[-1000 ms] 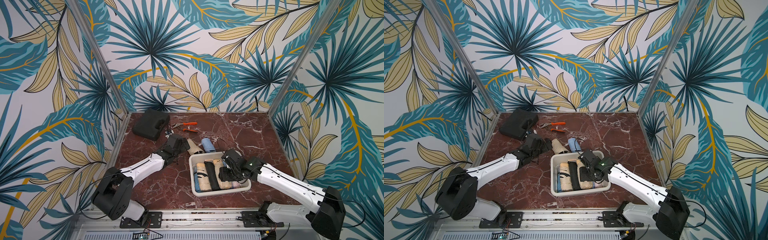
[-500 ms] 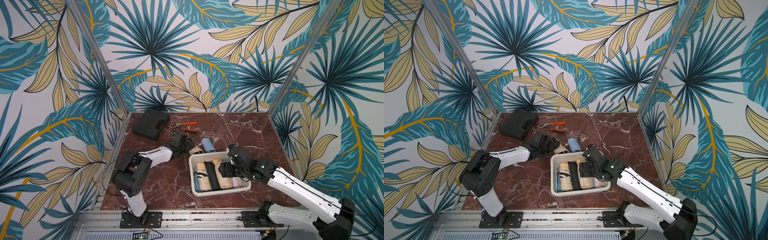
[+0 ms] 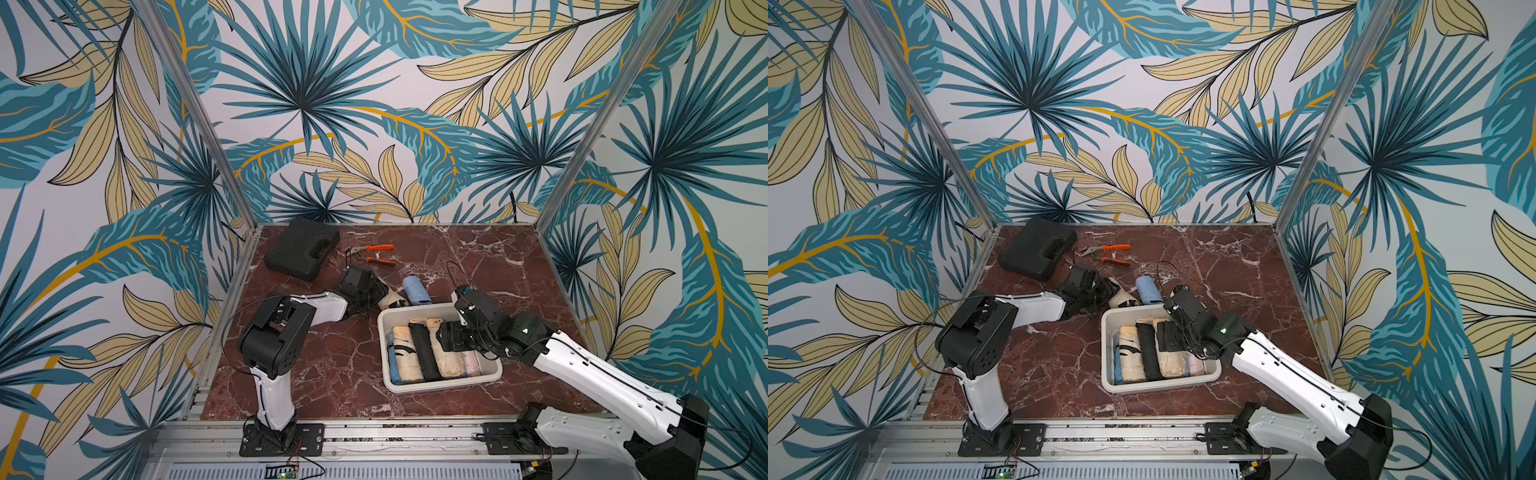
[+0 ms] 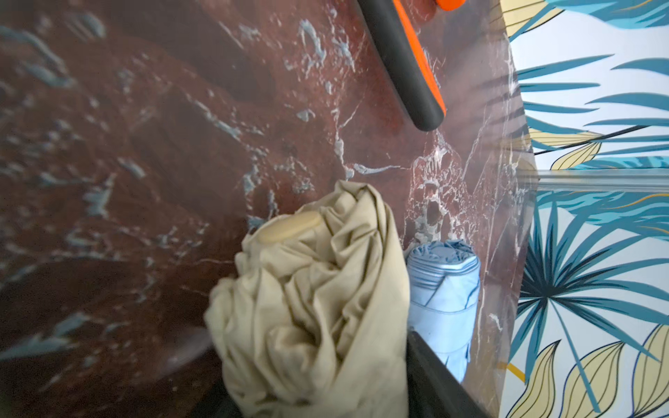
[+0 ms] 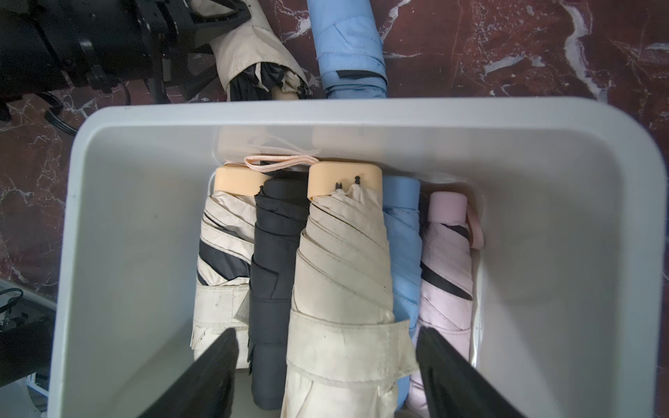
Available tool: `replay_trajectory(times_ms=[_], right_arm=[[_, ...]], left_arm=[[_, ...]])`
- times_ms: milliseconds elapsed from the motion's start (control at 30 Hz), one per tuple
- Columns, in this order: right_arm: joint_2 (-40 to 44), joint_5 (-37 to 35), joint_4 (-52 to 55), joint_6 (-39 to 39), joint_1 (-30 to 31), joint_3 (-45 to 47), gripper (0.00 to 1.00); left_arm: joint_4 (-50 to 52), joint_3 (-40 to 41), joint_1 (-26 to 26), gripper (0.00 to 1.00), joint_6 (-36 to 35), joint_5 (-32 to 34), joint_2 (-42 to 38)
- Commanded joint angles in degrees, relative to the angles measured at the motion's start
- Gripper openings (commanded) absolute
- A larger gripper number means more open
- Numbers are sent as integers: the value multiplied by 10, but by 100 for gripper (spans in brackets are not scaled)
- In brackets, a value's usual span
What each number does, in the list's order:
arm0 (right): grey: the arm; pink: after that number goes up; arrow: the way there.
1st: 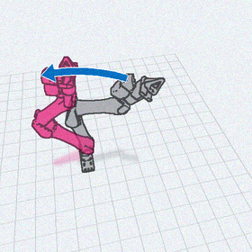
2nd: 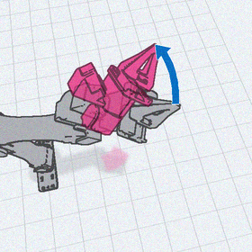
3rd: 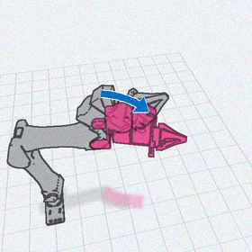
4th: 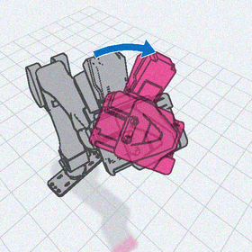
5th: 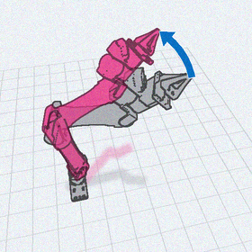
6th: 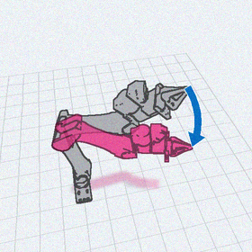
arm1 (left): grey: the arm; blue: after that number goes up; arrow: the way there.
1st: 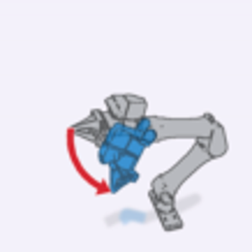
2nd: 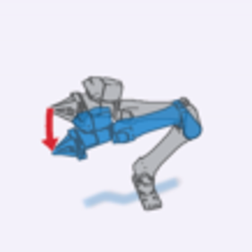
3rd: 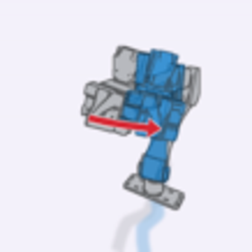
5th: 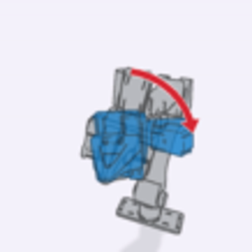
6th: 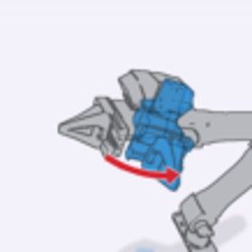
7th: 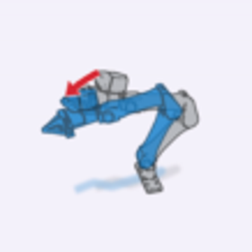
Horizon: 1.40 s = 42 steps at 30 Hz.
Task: Put the umbrella into the storage box
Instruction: Pick up the umbrella from the center of the board.
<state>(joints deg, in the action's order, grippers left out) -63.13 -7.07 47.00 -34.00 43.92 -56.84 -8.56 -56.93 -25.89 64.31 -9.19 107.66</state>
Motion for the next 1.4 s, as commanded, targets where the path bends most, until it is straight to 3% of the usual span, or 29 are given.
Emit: replay_trajectory(times_ms=[0,267,333,600,933,1067,1367], right_arm=[[-3,-5,15,7,0,-16,80],[-5,-6,18,3,0,-30,80],[-4,-4,17,1,0,-31,80],[-4,-4,18,-1,0,-42,80],[-1,-10,-5,11,0,-64,81],[-3,4,-41,20,0,-68,81],[1,17,-80,40,0,-79,83]], left_arm=[[-41,11,12,48,-4,5,7],[-109,36,34,13,-26,14,-17],[-108,42,36,9,-40,29,-36],[-98,61,43,0,-113,98,-137],[-117,96,44,0,-243,177,-289],[-131,105,44,0,-280,135,-343],[-176,121,44,0,-443,-53,-435]])
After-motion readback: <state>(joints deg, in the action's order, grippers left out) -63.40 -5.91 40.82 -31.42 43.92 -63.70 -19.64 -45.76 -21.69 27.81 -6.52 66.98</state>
